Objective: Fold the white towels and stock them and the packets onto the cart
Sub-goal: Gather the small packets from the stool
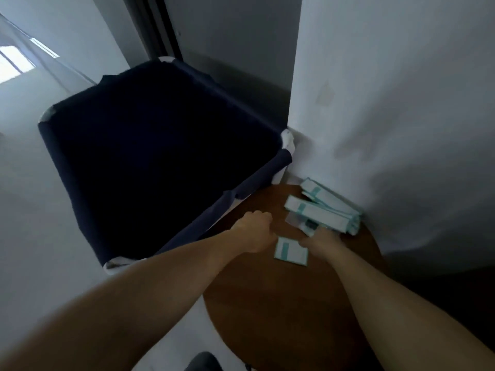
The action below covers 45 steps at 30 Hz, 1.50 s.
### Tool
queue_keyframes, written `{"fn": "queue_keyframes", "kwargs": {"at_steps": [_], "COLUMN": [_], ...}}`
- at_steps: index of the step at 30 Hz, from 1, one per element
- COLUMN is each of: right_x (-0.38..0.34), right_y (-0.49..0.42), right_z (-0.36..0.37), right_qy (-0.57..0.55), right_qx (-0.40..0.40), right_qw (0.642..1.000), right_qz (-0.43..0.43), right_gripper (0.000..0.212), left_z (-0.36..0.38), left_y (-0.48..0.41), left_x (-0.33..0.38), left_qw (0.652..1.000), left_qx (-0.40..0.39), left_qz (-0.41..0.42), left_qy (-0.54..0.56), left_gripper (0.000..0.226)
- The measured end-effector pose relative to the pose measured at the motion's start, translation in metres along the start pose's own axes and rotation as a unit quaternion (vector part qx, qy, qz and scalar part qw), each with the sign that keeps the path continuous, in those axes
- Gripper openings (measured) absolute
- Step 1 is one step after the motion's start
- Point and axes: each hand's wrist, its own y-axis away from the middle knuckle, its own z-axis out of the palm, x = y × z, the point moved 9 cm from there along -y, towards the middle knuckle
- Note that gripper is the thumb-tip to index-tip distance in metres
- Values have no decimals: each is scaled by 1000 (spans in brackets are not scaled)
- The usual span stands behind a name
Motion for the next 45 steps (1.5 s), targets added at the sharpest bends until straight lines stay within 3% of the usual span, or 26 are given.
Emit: {"fn": "queue_keyframes", "kwargs": {"at_steps": [4,9,14,17,19,22,25,27,29,32,35,39,45], "right_x": [35,66,88,86,87,85,71,68,80,117,125,124,131], "right_y": [-42,-92,-128,-127,-131,-141,-141,-139,-140,-143,-147,-147,-150], "right_z": [24,81,116,116,122,128,112,98,86,67,62,70,79], "right_qy": [-42,-155,-170,-118,-115,-212,-313,-349,-336,-287,-203,-151,-193], "right_qx": [7,8,70,113,113,111,102,99,124,232,243,258,263], "right_qw": [997,985,974,973,973,964,944,931,933,918,926,932,926], "right_qz": [67,72,132,161,162,112,12,-21,16,144,205,207,192], "right_gripper": [48,45,85,98,91,75,38,31,24,35,49,53,48], "left_z": [40,92,134,154,165,170,171,171,172,172,173,177,176], "left_y": [-48,-104,-152,-172,-183,-193,-201,-201,-198,-194,-191,-188,-182], "left_x": [-5,-20,-26,-20,-17,-10,-5,-5,-6,-13,-23,-33,-37], "left_qw": [998,991,988,989,989,989,985,977,967,961,952,941,946], "left_qx": [-57,-93,-98,-106,-117,-127,-135,-160,-178,-160,-141,-130,-119], "left_qz": [7,-1,-4,15,27,54,77,68,50,9,-35,-73,-82], "left_qy": [28,91,120,102,91,60,73,123,176,223,271,305,291], "left_gripper": [39,28,31,51,54,58,66,50,33,30,29,27,27]}}
